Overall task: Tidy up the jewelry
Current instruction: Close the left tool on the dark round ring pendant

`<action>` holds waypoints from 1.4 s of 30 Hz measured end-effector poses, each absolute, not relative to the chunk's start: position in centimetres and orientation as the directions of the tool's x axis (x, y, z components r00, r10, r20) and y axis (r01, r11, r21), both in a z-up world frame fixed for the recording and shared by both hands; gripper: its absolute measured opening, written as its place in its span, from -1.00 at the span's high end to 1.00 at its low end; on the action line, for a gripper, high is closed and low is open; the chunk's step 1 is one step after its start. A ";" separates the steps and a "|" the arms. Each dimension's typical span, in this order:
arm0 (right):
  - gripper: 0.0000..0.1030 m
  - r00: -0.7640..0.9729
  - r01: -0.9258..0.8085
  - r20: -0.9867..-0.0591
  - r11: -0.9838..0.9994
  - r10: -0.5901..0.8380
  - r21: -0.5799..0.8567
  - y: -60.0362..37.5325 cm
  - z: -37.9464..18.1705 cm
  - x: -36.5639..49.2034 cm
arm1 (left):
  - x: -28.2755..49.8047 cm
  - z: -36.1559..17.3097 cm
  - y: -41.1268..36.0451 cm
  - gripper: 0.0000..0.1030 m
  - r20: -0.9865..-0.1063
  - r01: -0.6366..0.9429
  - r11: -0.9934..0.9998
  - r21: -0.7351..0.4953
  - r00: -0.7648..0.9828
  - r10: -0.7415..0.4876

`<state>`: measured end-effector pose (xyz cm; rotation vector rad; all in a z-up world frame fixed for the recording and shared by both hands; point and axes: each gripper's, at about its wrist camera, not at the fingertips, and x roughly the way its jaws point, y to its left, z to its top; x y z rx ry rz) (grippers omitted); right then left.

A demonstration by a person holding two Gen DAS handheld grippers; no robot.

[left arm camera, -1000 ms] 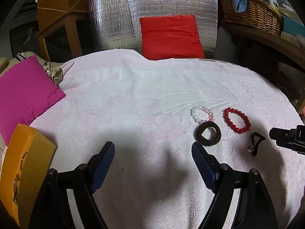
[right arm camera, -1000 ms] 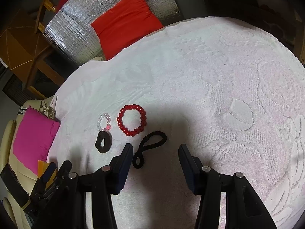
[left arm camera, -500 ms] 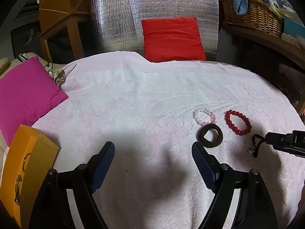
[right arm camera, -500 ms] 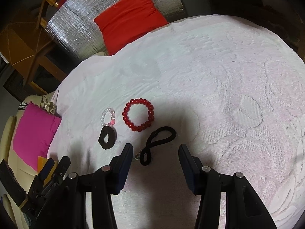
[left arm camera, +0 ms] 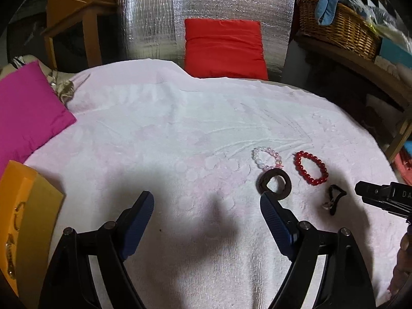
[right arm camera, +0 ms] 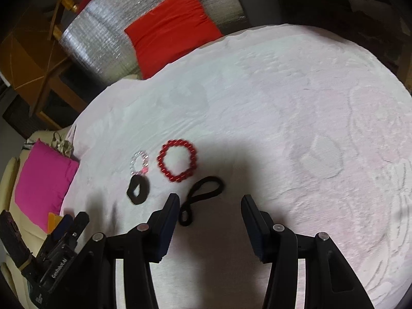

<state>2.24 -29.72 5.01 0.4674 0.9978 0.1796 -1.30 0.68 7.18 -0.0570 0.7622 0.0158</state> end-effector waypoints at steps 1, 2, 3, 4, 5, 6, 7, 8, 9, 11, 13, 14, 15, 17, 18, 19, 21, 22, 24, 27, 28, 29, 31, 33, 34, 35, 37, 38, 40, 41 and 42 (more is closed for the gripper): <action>-0.05 0.539 0.071 -0.762 0.883 0.358 0.465 -30.1 5.0 2.2 | -1.1 7.2 0.9 -0.65 -0.689 -0.026 0.998 -0.054 0.724 -0.019; -0.05 0.542 0.076 -0.759 0.878 0.361 0.472 -30.5 5.0 2.2 | -1.0 7.2 1.0 -0.65 -0.688 -0.019 0.998 -0.059 0.725 -0.027; -0.04 0.544 0.076 -0.758 0.878 0.360 0.472 -30.6 5.1 2.2 | -0.8 7.2 1.0 -0.65 -0.684 -0.008 0.998 -0.065 0.729 -0.039; -0.04 0.545 0.075 -0.757 0.879 0.359 0.471 -30.6 5.1 2.1 | -0.7 7.2 1.0 -0.65 -0.680 0.001 0.997 -0.071 0.732 -0.049; -0.04 0.547 0.072 -0.756 0.880 0.359 0.470 -30.8 5.2 2.1 | -0.5 7.2 0.9 -0.65 -0.676 0.010 0.997 -0.078 0.735 -0.060; -0.04 0.548 0.070 -0.755 0.880 0.360 0.471 -30.8 5.3 2.1 | -0.3 7.1 0.6 -0.65 -0.672 0.022 0.996 -0.086 0.737 -0.074; -0.04 0.550 0.069 -0.754 0.880 0.360 0.470 -30.8 5.4 2.2 | -0.1 7.0 0.4 -0.65 -0.670 0.035 0.995 -0.089 0.737 -0.086; -0.04 0.552 0.069 -0.753 0.881 0.357 0.468 -30.9 5.4 2.1 | 0.2 6.9 0.2 -0.65 -0.671 0.046 0.995 -0.092 0.735 -0.096; -0.04 0.553 0.071 -0.754 0.881 0.355 0.467 -31.1 5.4 2.2 | 0.5 6.7 0.0 -0.65 -0.674 0.059 0.993 -0.102 0.730 -0.113; -0.04 0.552 0.078 -0.754 0.878 0.356 0.472 -31.4 5.4 2.2 | 1.1 6.2 -0.6 -0.65 -0.675 0.088 0.986 -0.141 0.720 -0.161; -0.04 0.549 0.085 -0.755 0.875 0.358 0.477 -31.7 5.3 2.2 | 1.7 5.7 -1.3 -0.65 -0.682 0.100 0.982 -0.160 0.708 -0.184; -0.04 0.547 0.087 -0.757 0.875 0.358 0.477 -31.8 5.2 2.3 | 2.0 5.4 -1.7 -0.65 -0.686 0.106 0.981 -0.163 0.702 -0.190; -0.04 0.546 0.087 -0.757 0.875 0.358 0.477 -31.9 5.2 2.3 | 2.3 5.2 -2.2 -0.65 -0.691 0.114 0.980 -0.165 0.695 -0.197; -0.04 0.546 0.087 -0.758 0.876 0.356 0.475 -32.1 5.1 2.4 | 2.7 4.7 -3.2 -0.65 -0.702 0.125 0.978 -0.165 0.682 -0.205; -0.04 0.546 0.087 -0.759 0.876 0.356 0.474 -32.1 5.1 2.4 | 3.0 4.5 -3.7 -0.65 -0.708 0.128 0.978 -0.164 0.675 -0.207; -0.04 0.545 0.088 -0.760 0.877 0.355 0.473 -32.1 5.0 2.5 | 3.3 4.3 -4.0 -0.65 -0.712 0.130 0.977 -0.168 0.669 -0.212; -0.04 0.541 0.089 -0.762 0.877 0.356 0.472 -32.1 4.9 2.6 | 3.9 3.8 -4.5 -0.65 -0.720 0.128 0.975 -0.180 0.658 -0.220; -0.04 0.539 0.089 -0.763 0.878 0.355 0.471 -32.0 4.9 2.6 | 4.2 3.6 -4.8 -0.65 -0.727 0.125 0.976 -0.180 0.652 -0.218; -0.04 0.535 0.087 -0.766 0.879 0.356 0.469 -32.0 4.8 2.7 | 4.7 3.1 -5.2 -0.65 -0.740 0.119 0.978 -0.171 0.641 -0.207; -0.04 0.528 0.083 -0.768 0.877 0.364 0.473 -31.8 4.6 2.8 | 4.9 2.7 -5.2 -0.65 -0.739 0.123 0.976 -0.182 0.637 -0.218; -0.04 0.526 0.082 -0.768 0.877 0.366 0.474 -31.7 4.5 2.8 | 4.9 2.7 -5.2 -0.65 -0.736 0.129 0.973 -0.191 0.637 -0.229; -0.05 0.524 0.079 -0.768 0.876 0.369 0.475 -31.6 4.4 2.9 | 4.8 2.7 -5.2 -0.56 -0.731 0.135 0.971 -0.196 0.640 -0.236; -0.05 0.517 0.076 -0.767 0.873 0.379 0.483 -31.3 4.3 3.0 | 4.6 2.7 -5.1 -0.15 -0.733 0.146 0.972 -0.187 0.638 -0.236; -0.04 0.507 0.068 -0.766 0.868 0.395 0.492 -30.6 4.1 3.1 | 4.6 2.4 -4.9 0.29 -0.749 0.154 0.973 -0.174 0.621 -0.232; -0.04 0.503 0.065 -0.766 0.866 0.400 0.495 -30.3 4.1 3.1 | 4.4 2.4 -4.7 0.33 -0.746 0.158 0.972 -0.174 0.624 -0.235; -0.05 0.494 0.061 -0.767 0.864 0.410 0.500 -29.9 3.9 3.2 | 4.3 2.5 -4.5 0.46 -0.744 0.160 0.971 -0.175 0.624 -0.237; -0.05 0.483 0.056 -0.769 0.861 0.420 0.505 -29.2 3.6 3.3 | 4.1 2.8 -3.9 0.67 -0.744 0.162 0.970 -0.181 0.622 -0.242; -0.05 0.477 0.052 -0.772 0.863 0.421 0.503 -28.8 3.5 3.4 | 3.9 3.0 -3.5 0.68 -0.743 0.161 0.969 -0.186 0.622 -0.246; -0.05 0.471 0.047 -0.777 0.868 0.417 0.494 -28.0 3.3 3.6 | 3.8 3.2 -3.0 0.70 -0.740 0.158 0.970 -0.185 0.627 -0.243; -0.04 0.465 0.045 -0.781 0.870 0.417 0.491 -27.5 3.2 3.8 | 3.6 3.3 -2.7 0.72 -0.738 0.159 0.970 -0.182 0.630 -0.242; -0.04 0.461 0.044 -0.784 0.871 0.416 0.489 -27.2 3.0 3.9 | 3.4 3.4 -2.3 0.73 -0.737 0.160 0.971 -0.180 0.631 -0.241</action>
